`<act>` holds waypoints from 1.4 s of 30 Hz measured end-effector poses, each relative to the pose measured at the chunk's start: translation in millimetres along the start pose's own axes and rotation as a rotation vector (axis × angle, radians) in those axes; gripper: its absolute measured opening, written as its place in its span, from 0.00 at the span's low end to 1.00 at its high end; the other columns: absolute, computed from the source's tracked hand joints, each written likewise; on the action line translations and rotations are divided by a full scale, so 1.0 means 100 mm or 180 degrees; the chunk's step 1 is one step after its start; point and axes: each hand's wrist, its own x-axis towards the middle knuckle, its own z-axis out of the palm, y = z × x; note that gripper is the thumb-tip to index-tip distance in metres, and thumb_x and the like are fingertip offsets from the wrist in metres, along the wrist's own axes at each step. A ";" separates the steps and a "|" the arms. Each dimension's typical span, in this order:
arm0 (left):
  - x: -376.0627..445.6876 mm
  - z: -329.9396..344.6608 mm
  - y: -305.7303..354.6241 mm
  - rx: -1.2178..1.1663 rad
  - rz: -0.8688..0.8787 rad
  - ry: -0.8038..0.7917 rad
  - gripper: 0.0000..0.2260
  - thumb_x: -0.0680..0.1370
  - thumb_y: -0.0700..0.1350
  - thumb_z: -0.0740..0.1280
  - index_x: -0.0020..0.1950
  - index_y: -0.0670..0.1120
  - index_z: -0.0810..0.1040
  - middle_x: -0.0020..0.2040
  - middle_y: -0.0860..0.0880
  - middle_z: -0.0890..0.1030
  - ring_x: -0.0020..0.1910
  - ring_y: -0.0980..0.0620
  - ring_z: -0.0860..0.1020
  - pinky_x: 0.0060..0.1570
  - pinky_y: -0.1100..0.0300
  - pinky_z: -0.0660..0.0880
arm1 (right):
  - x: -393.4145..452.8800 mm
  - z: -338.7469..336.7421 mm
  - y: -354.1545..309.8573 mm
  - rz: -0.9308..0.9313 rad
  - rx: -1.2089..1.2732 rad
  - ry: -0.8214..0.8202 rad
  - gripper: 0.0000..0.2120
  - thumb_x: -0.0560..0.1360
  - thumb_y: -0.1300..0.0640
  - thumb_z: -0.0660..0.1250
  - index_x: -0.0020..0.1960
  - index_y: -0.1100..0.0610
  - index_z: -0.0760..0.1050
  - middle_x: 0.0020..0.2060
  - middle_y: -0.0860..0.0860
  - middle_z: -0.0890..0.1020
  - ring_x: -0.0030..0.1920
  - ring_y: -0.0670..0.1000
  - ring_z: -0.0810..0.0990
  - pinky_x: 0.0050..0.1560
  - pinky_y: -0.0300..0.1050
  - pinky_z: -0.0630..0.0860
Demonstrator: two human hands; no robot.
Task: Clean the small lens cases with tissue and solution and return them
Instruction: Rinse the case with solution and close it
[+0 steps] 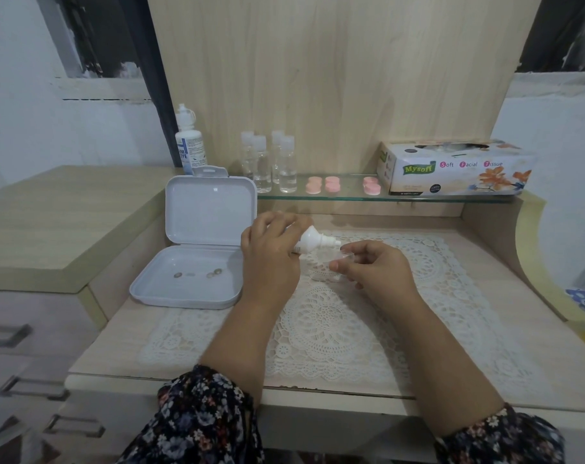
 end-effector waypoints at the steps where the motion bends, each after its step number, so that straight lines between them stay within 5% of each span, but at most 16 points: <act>1: 0.00 0.00 0.01 0.0024 0.0049 0.0002 0.29 0.61 0.27 0.69 0.56 0.53 0.79 0.54 0.56 0.79 0.58 0.50 0.69 0.55 0.54 0.59 | 0.00 0.00 -0.01 0.0008 0.0019 -0.0013 0.13 0.65 0.57 0.80 0.46 0.52 0.81 0.36 0.52 0.82 0.34 0.46 0.80 0.39 0.42 0.77; 21: 0.01 0.01 0.03 0.0219 0.0306 0.0146 0.30 0.58 0.27 0.68 0.54 0.51 0.82 0.53 0.54 0.81 0.59 0.49 0.70 0.53 0.54 0.60 | -0.03 0.01 -0.04 0.0045 0.0043 -0.0072 0.14 0.65 0.59 0.80 0.48 0.55 0.81 0.36 0.51 0.83 0.33 0.43 0.81 0.39 0.40 0.76; 42: 0.03 0.00 0.04 0.0404 0.0516 0.0371 0.21 0.67 0.33 0.62 0.53 0.51 0.83 0.53 0.53 0.82 0.59 0.50 0.71 0.54 0.52 0.61 | -0.04 0.02 -0.06 0.0048 0.0050 -0.0098 0.13 0.66 0.60 0.79 0.49 0.55 0.81 0.35 0.50 0.82 0.31 0.40 0.80 0.33 0.32 0.73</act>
